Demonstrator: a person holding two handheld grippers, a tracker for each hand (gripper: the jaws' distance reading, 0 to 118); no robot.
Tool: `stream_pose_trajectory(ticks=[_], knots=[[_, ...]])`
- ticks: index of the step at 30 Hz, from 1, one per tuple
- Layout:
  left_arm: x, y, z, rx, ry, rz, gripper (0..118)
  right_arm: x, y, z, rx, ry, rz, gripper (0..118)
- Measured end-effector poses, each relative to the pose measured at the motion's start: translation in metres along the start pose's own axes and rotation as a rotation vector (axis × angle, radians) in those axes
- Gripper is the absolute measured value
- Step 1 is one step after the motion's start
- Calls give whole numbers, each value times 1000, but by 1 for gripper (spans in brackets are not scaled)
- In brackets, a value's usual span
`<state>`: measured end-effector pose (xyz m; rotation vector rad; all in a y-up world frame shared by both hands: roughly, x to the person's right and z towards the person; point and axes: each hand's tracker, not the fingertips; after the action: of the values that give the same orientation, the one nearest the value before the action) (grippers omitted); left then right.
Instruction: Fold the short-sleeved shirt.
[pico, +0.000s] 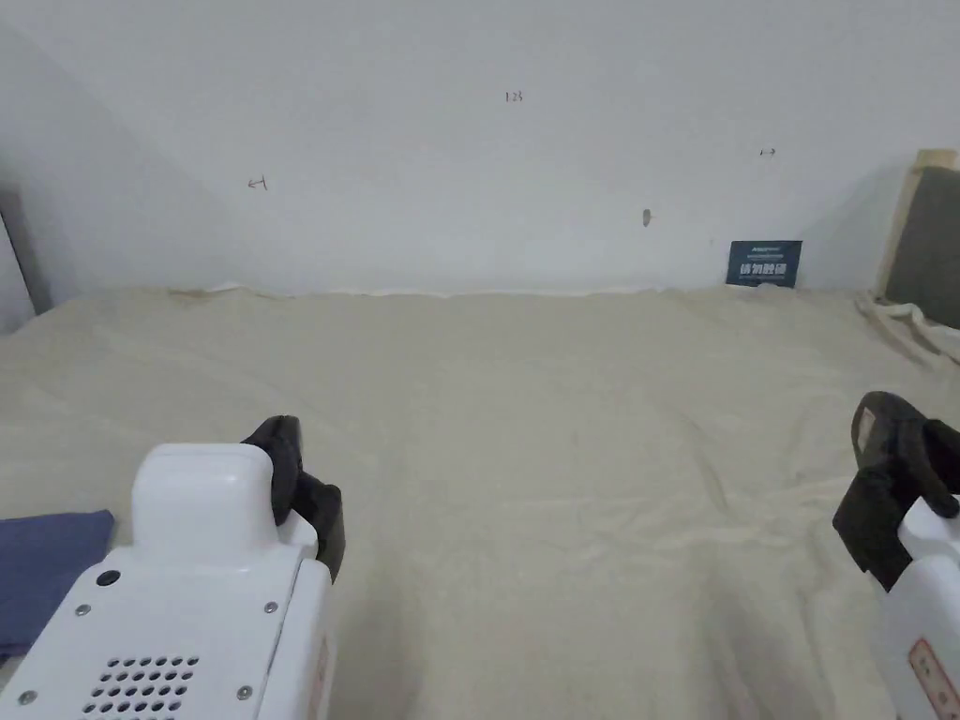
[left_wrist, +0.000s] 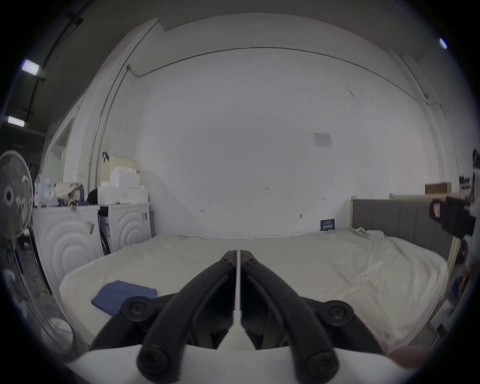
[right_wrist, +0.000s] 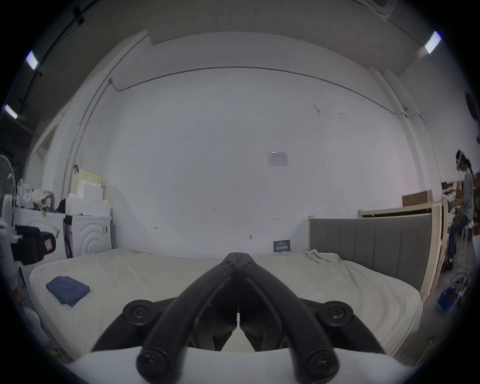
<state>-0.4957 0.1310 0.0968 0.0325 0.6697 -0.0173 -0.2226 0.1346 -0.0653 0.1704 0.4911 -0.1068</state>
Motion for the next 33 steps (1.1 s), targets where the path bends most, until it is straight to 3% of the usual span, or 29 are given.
stream_pose_trajectory(ticks=[1, 2, 3, 4, 5, 6, 7, 9, 10, 13, 21, 26, 33], knots=[[-2, -1, 1, 5, -8, 31, 18, 1, 2, 1, 3, -11, -5, 1], [-2, 2, 4, 3, -4, 50, 34, 3, 2, 2, 6, -13, -10, 3], [-1, 3, 2, -12, 19, 42, 83, 5, 3, 3, 4, -7, -20, 28], [-2, 4, -1, -30, 38, 54, 117, 7, 4, 1, -12, 9, -37, 65], [-5, 4, 6, 2, 20, 64, 118, 9, 4, -1, -35, 18, -41, 104], [-4, 22, 16, -10, 16, 65, 118, 8, 5, 1, -48, 65, 2, 117], [-2, 29, 20, -7, 21, 56, 118, 9, 14, -2, -10, -8, 1, 118], [2, 42, 27, -6, 39, -6, 118, 5, 13, 1, -38, -41, 58, 118], [5, 13, 3, -10, 38, -37, 118, 5, 16, -2, -45, -36, 63, 118], [9, 9, 1, -11, 11, -51, 118, 2, 14, -1, -61, -21, 78, 118], [1, 0, 8, -43, -102, 72, 118, -10, 8, 1, -87, 69, 67, 118], [8, 7, 6, -91, 18, 51, 118, -20, 2, 0, -104, 76, 100, 118], [7, 16, 9, -106, -24, 84, 118, -24, 3, 3, -141, 99, 54, 118]])
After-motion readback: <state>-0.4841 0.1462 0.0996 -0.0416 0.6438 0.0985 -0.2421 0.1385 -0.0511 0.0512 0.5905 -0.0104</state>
